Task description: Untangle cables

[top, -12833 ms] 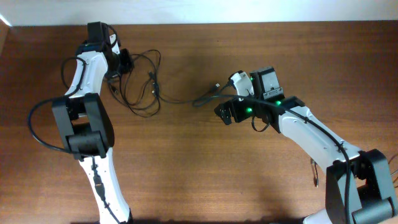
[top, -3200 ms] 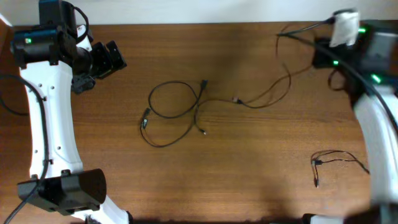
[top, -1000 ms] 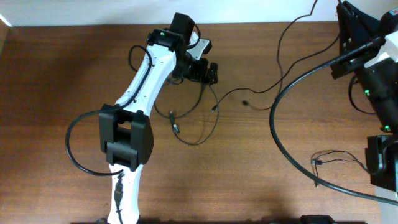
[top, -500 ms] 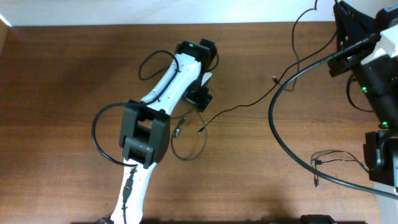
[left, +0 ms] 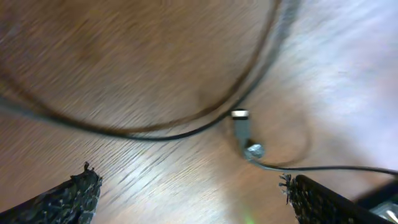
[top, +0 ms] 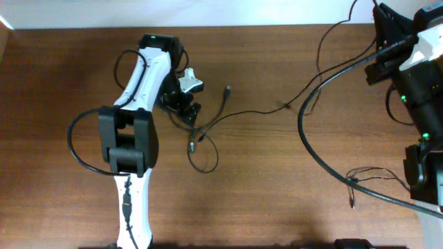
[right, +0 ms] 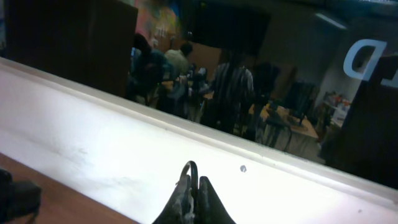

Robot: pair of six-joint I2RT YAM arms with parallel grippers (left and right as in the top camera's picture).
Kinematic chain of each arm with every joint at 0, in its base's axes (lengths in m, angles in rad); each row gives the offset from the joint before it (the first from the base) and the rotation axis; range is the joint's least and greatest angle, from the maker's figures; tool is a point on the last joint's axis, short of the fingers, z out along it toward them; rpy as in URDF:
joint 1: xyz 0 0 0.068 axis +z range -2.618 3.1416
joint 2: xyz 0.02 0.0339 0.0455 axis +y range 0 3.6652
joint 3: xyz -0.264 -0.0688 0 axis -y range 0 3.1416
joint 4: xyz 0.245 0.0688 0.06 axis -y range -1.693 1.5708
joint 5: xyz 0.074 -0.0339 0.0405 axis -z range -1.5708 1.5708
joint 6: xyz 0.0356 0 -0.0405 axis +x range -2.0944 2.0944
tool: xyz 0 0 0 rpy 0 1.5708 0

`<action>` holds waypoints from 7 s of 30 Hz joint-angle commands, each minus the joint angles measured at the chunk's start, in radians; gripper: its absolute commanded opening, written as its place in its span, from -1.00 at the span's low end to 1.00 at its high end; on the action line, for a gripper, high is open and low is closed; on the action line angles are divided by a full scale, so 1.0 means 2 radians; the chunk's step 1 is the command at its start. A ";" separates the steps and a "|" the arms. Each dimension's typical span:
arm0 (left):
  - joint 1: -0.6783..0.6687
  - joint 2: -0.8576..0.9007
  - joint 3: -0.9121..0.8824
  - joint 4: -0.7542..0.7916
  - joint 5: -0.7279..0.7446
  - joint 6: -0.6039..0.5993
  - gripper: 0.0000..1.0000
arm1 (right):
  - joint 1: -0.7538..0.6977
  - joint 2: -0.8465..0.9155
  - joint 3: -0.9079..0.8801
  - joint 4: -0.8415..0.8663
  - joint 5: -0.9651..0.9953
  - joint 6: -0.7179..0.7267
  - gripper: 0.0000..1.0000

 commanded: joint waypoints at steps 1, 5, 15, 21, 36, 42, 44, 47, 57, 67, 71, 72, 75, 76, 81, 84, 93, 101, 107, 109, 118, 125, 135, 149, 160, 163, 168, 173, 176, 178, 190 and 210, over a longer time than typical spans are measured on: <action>0.013 0.000 0.003 -0.026 0.142 0.117 0.99 | 0.002 0.003 0.006 0.002 0.012 -0.006 -0.92; 0.011 -0.001 0.003 -0.061 0.253 0.206 0.99 | 0.002 0.019 0.006 0.002 0.012 -0.006 -0.92; 0.022 -0.022 0.003 -0.061 0.200 0.177 0.99 | 0.002 0.038 0.006 0.003 0.150 -0.041 -0.92; 0.019 -0.051 0.003 -0.061 0.325 0.162 0.99 | 0.003 0.096 0.006 -0.003 0.169 -0.003 -0.92; -0.022 -0.051 0.003 -0.013 0.327 0.121 0.99 | 0.019 0.112 0.006 0.009 -0.002 0.076 -0.92; -0.038 -0.051 0.003 0.133 -0.010 -0.244 0.99 | 0.074 0.104 0.006 0.114 -0.117 0.108 -0.92; -0.035 -0.051 0.003 0.145 -0.013 -0.274 0.99 | 0.099 0.092 0.006 0.168 -0.141 0.121 -0.92; -0.031 -0.051 0.003 0.165 -0.013 -0.287 0.99 | 0.132 0.072 0.006 0.220 -0.148 0.121 -0.92; -0.032 -0.051 0.003 0.227 -0.008 -0.317 0.99 | 0.150 0.024 0.006 0.270 -0.147 0.130 -0.92; -0.091 -0.051 0.003 0.079 0.085 -0.183 0.99 | 0.149 0.026 0.006 0.287 -0.115 0.125 -0.92; -0.105 -0.052 0.003 -0.056 0.101 -0.157 0.96 | 0.149 0.036 0.006 0.248 -0.039 0.077 -0.92; -0.101 -0.057 0.003 -0.061 0.121 -0.156 0.91 | 0.149 0.041 0.006 0.228 -0.012 0.060 -0.92; -0.082 -0.100 0.003 -0.061 0.196 -0.100 0.94 | 0.149 0.059 0.006 0.181 0.057 0.024 -0.92; -0.077 -0.123 0.003 -0.061 0.186 -0.091 0.99 | 0.149 0.069 0.006 0.169 0.092 0.024 -0.92; -0.077 -0.169 0.003 -0.060 0.138 -0.093 0.99 | 0.149 0.090 0.006 0.183 0.099 0.028 -0.92; -0.077 -0.169 0.003 -0.051 0.139 -0.093 0.99 | 0.149 0.091 0.006 0.179 0.113 -0.014 -0.92; -0.077 -0.169 0.003 -0.034 0.139 -0.093 0.99 | 0.058 0.155 0.006 0.076 0.248 -0.022 -0.92; -0.077 -0.169 0.003 -0.010 0.139 -0.094 0.99 | -0.133 0.219 0.005 0.001 0.247 -0.022 -0.92; -0.078 -0.169 0.003 -0.003 0.149 -0.094 0.99 | -0.263 0.279 0.005 -0.006 0.247 -0.022 -0.92; -0.078 -0.169 0.003 0.004 0.149 -0.095 0.99 | -0.291 0.290 0.005 -0.010 0.246 -0.022 -0.92; -0.078 -0.169 0.003 0.018 0.150 -0.101 0.99 | -0.353 0.371 0.005 -0.041 0.205 0.002 -0.92; -0.078 -0.169 0.003 0.021 0.146 -0.101 0.99 | -0.402 0.405 0.004 -0.041 0.205 0.006 -0.92; -0.078 -0.169 0.003 0.033 0.137 -0.101 0.99 | -0.412 0.409 0.004 -0.059 -0.048 0.040 0.98; -0.085 -0.165 -0.101 0.171 0.098 -0.221 0.99 | -0.117 0.409 0.004 -0.187 -0.139 0.012 0.98; -0.124 -0.141 -0.244 0.443 0.084 -0.323 0.99 | -0.021 0.409 0.004 -0.223 -0.097 0.017 0.97; -0.124 -0.089 -0.244 0.494 0.053 -0.388 0.99 | -0.020 0.409 0.004 -0.252 -0.089 0.017 0.97; -0.124 -0.065 -0.244 0.542 0.055 -0.441 0.98 | -0.020 0.409 0.004 -0.244 -0.080 0.017 0.98; -0.124 -0.065 -0.244 0.562 0.043 -0.440 0.99 | -0.020 0.409 0.004 -0.244 -0.080 0.017 0.98; -0.124 -0.065 -0.244 0.565 0.042 -0.424 1.00 | -0.020 0.409 0.004 -0.242 -0.079 0.017 0.97; -0.124 -0.073 -0.235 0.545 0.044 -0.326 0.90 | -0.020 0.409 0.004 -0.242 -0.061 0.017 0.97; -0.126 -0.093 -0.233 0.614 -0.001 0.007 0.99 | -0.020 0.409 0.004 -0.239 -0.054 0.017 0.97; -0.157 -0.019 -0.235 0.673 -0.015 0.015 -0.77 | -0.020 0.409 0.004 -0.231 -0.053 0.017 0.98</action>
